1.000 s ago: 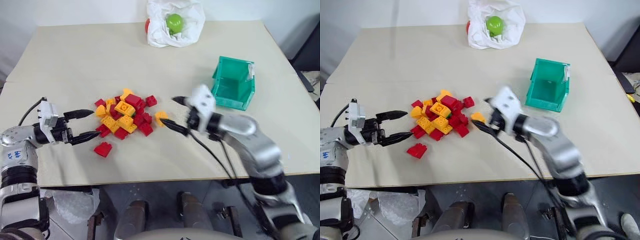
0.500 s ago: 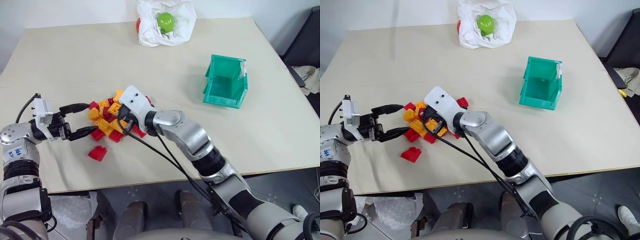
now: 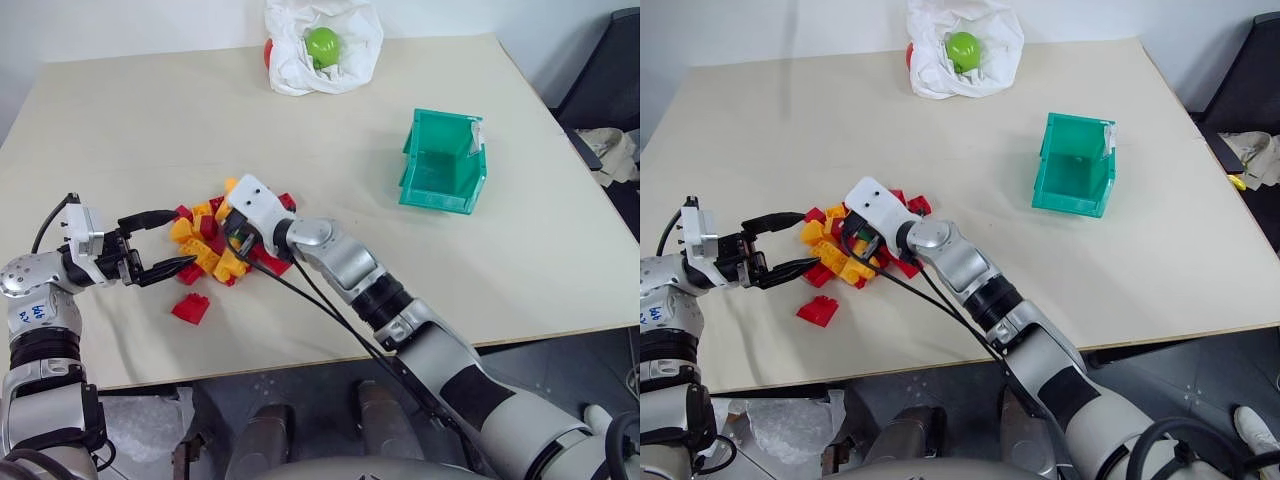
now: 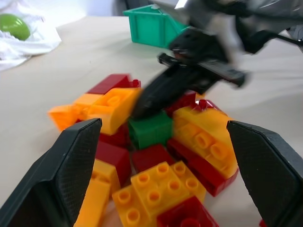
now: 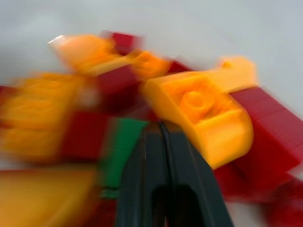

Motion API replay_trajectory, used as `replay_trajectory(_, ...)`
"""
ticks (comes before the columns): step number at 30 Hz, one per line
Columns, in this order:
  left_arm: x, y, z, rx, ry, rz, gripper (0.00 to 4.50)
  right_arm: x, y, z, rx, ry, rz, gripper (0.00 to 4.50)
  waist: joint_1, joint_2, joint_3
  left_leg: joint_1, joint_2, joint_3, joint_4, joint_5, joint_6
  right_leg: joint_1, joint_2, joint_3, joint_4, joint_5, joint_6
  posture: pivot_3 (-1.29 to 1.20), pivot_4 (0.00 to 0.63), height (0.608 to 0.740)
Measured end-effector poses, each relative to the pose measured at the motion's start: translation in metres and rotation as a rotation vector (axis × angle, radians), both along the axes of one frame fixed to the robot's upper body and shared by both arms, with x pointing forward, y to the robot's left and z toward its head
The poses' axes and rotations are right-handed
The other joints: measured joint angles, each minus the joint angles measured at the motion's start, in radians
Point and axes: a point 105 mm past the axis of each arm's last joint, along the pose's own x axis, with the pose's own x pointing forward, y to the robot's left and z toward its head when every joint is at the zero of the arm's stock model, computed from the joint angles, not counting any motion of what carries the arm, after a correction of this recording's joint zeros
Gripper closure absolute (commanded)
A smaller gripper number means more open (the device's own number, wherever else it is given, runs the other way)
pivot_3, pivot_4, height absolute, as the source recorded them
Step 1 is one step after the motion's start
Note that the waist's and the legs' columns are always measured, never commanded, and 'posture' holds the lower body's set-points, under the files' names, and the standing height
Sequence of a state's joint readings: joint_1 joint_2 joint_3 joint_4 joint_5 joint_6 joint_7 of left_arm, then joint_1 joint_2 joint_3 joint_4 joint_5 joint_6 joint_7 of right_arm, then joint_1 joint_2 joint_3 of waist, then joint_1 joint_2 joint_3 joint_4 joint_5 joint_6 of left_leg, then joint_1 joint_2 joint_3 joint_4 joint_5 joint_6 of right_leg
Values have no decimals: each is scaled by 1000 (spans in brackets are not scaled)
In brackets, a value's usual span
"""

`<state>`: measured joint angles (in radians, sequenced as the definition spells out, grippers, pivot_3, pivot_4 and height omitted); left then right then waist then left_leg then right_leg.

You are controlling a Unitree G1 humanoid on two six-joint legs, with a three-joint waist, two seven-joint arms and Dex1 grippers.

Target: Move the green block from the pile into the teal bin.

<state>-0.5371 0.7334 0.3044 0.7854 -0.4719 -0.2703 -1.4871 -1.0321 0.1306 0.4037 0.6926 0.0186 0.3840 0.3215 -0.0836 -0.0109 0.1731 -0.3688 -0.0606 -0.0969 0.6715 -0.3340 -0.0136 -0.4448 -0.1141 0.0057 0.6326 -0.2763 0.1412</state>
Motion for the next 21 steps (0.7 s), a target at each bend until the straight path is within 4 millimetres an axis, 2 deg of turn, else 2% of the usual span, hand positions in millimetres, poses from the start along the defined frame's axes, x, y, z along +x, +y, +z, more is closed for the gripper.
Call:
replay_trajectory(5, 2, -5, 0, -10, -15, -2, 0, 18, -22, 4, 1, -24, -113, 4473, 0, 0, 0, -1, 0, 0, 0, 0, 0, -1, 0, 0, 0, 0, 0, 0, 150, 740)
replay_trajectory(8, 2, -5, 1, -11, -19, 4, 0, 21, -29, 10, 7, -32, -125, 4473, -3, 0, 0, -2, 0, 0, -1, 0, 0, -2, 0, 0, -1, 0, 0, 0, 150, 740)
replay_trajectory(12, 4, -7, 2, -17, -24, 6, 0, 0, -26, 23, 71, -39, 18, 4473, -3, 0, 0, -2, 1, 0, -4, 0, 0, -2, 1, -1, -2, 0, 0, 0, 150, 740)
replay_trajectory(16, 5, -9, 3, -25, -23, -1, 0, -34, -34, 40, 136, -49, 250, 4473, 1, 0, 0, -3, 0, 0, -4, -1, 2, -2, 0, -1, -4, 0, 0, 0, 150, 740)
replay_trajectory(19, 5, -11, 2, -29, -15, -10, 0, -52, -55, 49, 143, -66, 372, 3890, 5, 0, 0, -3, 0, 0, -3, -1, 2, -1, 0, -1, -5, 0, 0, 0, 150, 740)
replay_trajectory(21, 4, -11, 0, -34, 0, -16, 0, -59, -87, 47, 113, -54, 392, 3177, 17, 0, 0, -3, 0, 0, -3, -1, 2, -1, 0, -2, -5, 0, 0, 0, 150, 740)
